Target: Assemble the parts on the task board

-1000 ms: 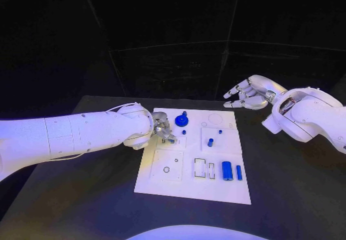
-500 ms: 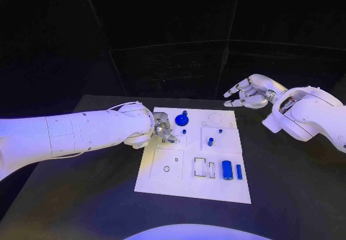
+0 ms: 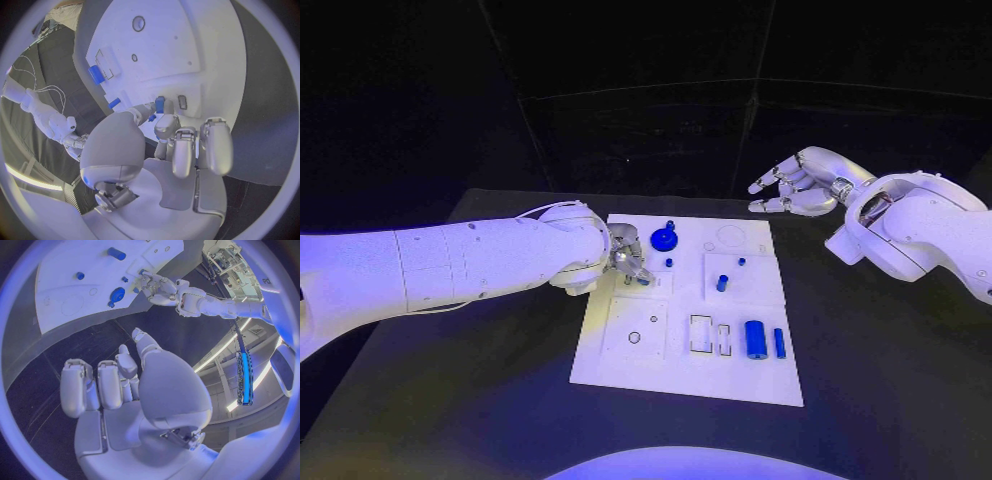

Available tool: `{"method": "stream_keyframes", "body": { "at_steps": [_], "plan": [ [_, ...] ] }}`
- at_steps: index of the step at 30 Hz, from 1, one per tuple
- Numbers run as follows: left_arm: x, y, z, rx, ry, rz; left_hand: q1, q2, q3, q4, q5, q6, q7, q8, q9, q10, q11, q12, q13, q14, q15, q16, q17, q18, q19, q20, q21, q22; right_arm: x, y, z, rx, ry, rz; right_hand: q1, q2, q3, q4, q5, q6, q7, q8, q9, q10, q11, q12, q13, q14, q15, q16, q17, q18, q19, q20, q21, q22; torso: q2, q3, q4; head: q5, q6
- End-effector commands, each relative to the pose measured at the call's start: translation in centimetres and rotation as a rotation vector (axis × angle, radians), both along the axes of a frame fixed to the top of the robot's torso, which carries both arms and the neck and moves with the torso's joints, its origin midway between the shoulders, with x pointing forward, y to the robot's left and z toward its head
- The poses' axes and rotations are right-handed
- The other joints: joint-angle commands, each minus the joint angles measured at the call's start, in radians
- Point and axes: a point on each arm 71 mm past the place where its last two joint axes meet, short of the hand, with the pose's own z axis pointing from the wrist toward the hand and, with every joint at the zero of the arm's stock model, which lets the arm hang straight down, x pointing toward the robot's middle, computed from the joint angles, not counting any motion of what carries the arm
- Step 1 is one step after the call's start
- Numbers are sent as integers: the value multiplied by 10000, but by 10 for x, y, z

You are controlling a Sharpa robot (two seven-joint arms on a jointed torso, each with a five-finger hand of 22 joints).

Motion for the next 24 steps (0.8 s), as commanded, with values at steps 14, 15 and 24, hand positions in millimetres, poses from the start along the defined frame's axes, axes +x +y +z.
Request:
{"method": "stream_keyframes", "body": {
  "at_steps": [14,15,24],
  "plan": [
    [0,-4,-5,171,539,-258,-711,142,244,-110,-28,283,-116,-53,-56,110,-73,135,140,1078,-103,31,2634,-178,70,-91,2,51,1,1,1,8,19,46,22,61,-1,44,143,47,7,50,-8,-45,-49,-67,-31,396,-84,-86,-15,60,-90,-19,-57,549,3,1,-9,-30,-8],
    [0,-4,-5,175,548,-260,-738,148,225,-88,-28,294,-118,-56,-59,114,-74,140,146,1078,-104,31,2634,-178,69,-92,0,50,1,1,1,6,22,46,22,61,-1,44,143,47,7,50,-8,-45,-49,-67,-31,396,-84,-86,-15,60,-90,-19,-57,549,4,3,-10,-33,-5],
    [2,-2,-5,201,547,-204,-961,232,79,106,-25,385,-132,-92,-88,144,-86,184,199,1078,-114,31,2634,-177,70,-103,-12,50,1,1,1,-8,48,74,25,53,-1,43,172,46,7,49,-9,-52,-49,-77,-38,392,-85,-104,-37,62,-98,-20,-65,538,-2,7,4,-44,-10]
  ]
}}
